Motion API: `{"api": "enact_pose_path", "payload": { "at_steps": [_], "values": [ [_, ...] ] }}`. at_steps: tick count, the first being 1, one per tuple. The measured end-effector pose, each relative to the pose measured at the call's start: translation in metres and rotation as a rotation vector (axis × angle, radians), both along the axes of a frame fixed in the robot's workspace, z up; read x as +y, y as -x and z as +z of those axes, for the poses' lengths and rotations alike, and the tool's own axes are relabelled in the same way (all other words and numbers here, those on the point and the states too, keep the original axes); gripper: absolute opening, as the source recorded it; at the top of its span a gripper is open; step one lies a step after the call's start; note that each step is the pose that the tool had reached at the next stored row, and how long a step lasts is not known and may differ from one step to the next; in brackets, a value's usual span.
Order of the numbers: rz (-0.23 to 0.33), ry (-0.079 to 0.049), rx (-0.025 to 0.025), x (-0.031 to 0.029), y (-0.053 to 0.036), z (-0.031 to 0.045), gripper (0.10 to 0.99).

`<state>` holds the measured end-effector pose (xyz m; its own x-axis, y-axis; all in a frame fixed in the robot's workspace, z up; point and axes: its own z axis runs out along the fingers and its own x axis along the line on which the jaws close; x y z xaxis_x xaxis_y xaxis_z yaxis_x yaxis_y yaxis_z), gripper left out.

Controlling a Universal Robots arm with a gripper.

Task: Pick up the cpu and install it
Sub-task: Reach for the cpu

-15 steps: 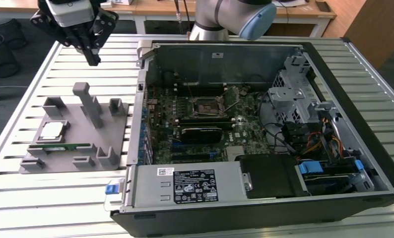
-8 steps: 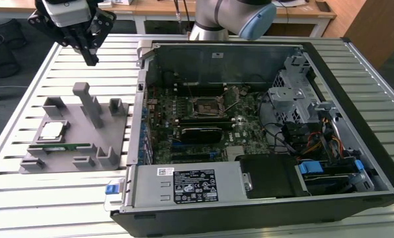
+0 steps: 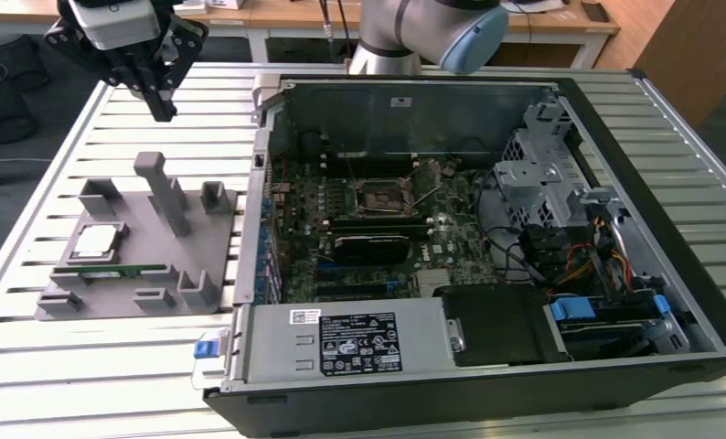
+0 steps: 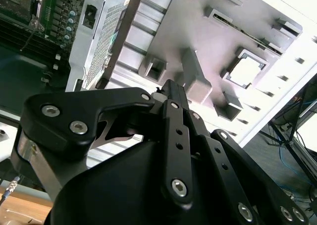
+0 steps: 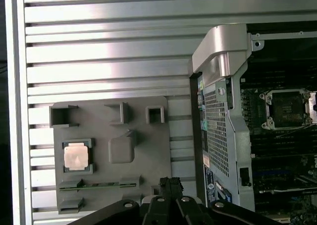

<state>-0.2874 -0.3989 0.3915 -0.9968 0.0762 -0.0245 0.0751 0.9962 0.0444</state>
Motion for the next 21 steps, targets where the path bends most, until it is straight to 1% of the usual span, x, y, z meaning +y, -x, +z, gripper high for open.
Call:
{"api": "enact_pose_path", "payload": {
  "at_steps": [21],
  "values": [
    [0.0, 0.0, 0.0, 0.0, 0.0128, -0.0002, 0.106]
  ]
}}
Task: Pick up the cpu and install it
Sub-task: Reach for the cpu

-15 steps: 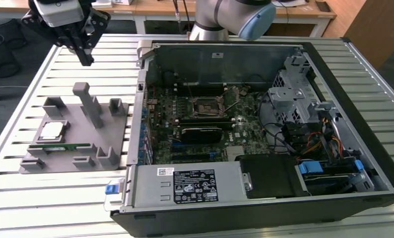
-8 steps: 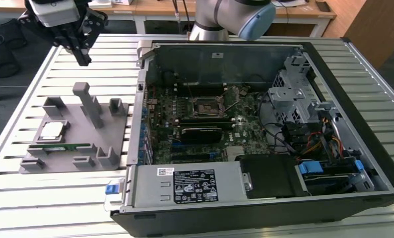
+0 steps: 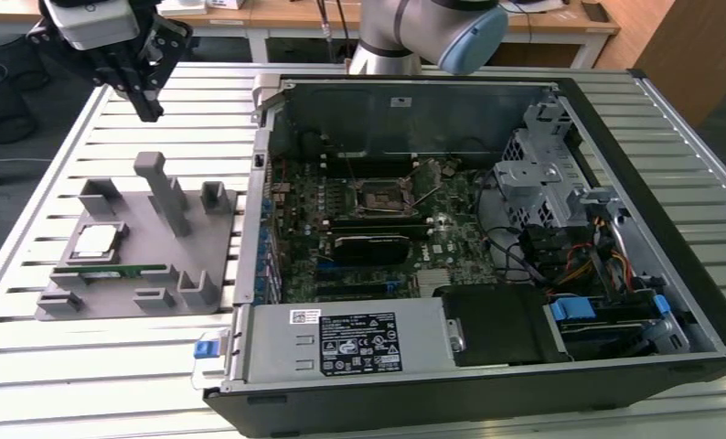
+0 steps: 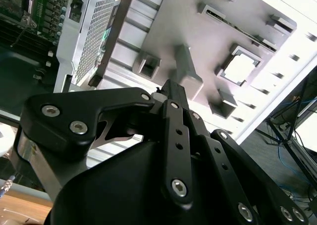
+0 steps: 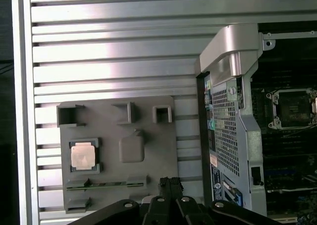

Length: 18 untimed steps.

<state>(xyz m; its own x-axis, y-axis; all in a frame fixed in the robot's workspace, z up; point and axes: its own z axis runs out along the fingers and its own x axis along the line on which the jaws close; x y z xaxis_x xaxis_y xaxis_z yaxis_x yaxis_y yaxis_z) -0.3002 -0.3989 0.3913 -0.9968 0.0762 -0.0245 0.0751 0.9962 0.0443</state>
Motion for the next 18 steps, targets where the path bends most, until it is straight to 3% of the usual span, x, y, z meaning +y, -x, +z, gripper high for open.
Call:
{"api": "enact_pose_path", "payload": {
  "at_steps": [18],
  "values": [
    [0.0, 0.0, 0.0, 0.0, 0.0109, -0.0001, 0.106]
  ]
}}
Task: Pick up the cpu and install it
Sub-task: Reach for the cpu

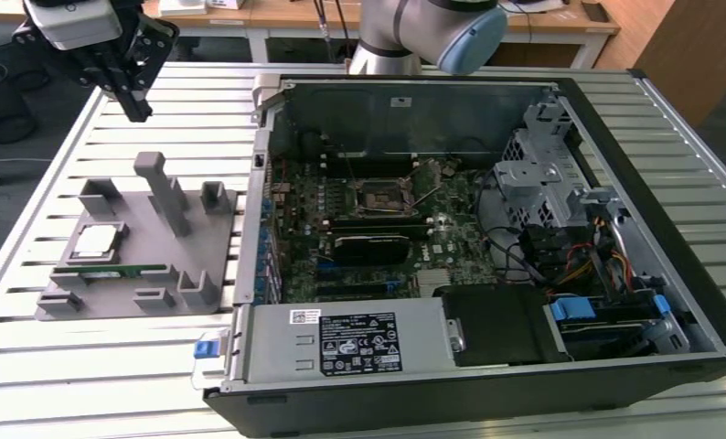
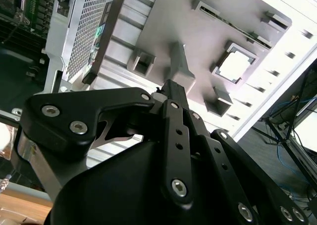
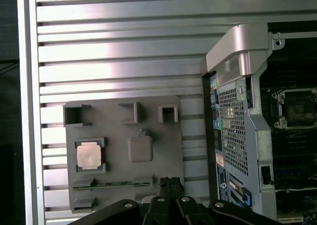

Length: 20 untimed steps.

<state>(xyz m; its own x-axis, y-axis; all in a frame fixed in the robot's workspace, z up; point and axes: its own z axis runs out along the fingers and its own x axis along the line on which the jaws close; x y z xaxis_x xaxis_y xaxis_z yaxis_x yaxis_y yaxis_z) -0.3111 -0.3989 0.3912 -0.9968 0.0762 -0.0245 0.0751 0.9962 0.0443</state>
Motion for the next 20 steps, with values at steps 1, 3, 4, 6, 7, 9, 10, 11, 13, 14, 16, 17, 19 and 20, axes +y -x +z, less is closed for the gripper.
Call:
{"api": "enact_pose_path", "payload": {
  "at_steps": [1, 3, 4, 6, 7, 9, 10, 11, 13, 14, 16, 17, 19, 20],
  "values": [
    [0.0, 0.0, 0.0, 0.0, 0.0006, 0.0, 0.106],
    [0.0, 0.0, 0.0, 0.0, 0.0018, 0.0, 0.106],
    [0.0, 0.0, 0.0, 0.0, 0.0024, 0.0, 0.106],
    [0.0, 0.0, 0.0, 0.0, 0.0036, -0.0001, 0.106],
    [0.0, 0.0, 0.0, 0.0, 0.0042, -0.0001, 0.106],
    [0.0, 0.0, 0.0, 0.0, 0.0054, -0.0001, 0.106],
    [0.0, 0.0, 0.0, 0.0, 0.006, -0.0001, 0.106],
    [0.0, 0.0, 0.0, 0.0, 0.0066, -0.0001, 0.106],
    [0.0, 0.0, 0.0, 0.0, 0.0079, -0.0001, 0.106],
    [0.0, 0.0, 0.0001, 0.0, 0.0085, -0.0001, 0.106],
    [0.0, 0.0, 0.0, 0.0, 0.0098, -0.0001, 0.106],
    [0.0, 0.0, 0.0, 0.0, 0.0105, -0.0002, 0.106],
    [0.0, 0.0, 0.0, 0.0, 0.012, -0.0002, 0.106],
    [0.0, 0.0, 0.0, 0.0, 0.0131, -0.0002, 0.106]
  ]
}}
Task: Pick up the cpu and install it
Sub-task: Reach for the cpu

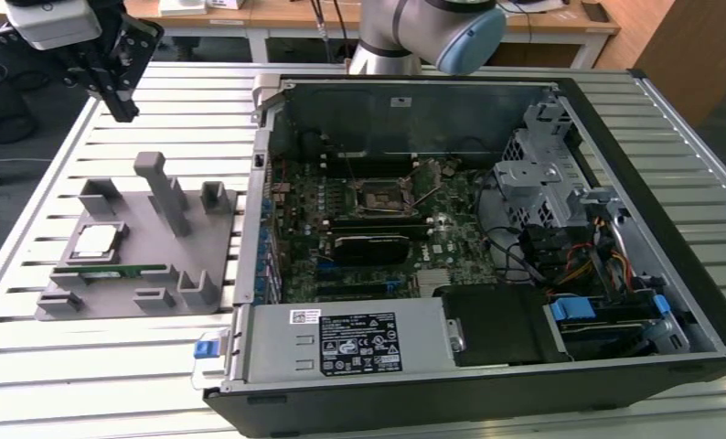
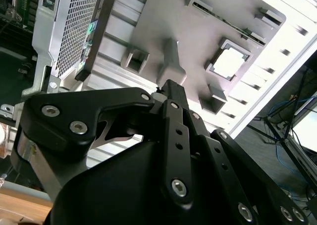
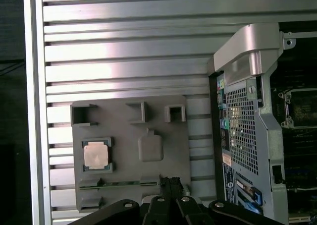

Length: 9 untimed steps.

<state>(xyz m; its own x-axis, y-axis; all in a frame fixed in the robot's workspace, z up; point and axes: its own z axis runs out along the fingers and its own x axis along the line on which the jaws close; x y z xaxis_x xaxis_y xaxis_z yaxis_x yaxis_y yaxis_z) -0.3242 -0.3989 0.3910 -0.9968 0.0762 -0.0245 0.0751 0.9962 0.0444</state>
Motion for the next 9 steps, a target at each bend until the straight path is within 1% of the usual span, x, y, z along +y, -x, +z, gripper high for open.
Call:
{"api": "enact_pose_path", "payload": {
  "at_steps": [9],
  "values": [
    [0.0, 0.0, -0.0001, -0.0002, 0.0136, -0.0004, 0.106]
  ]
}}
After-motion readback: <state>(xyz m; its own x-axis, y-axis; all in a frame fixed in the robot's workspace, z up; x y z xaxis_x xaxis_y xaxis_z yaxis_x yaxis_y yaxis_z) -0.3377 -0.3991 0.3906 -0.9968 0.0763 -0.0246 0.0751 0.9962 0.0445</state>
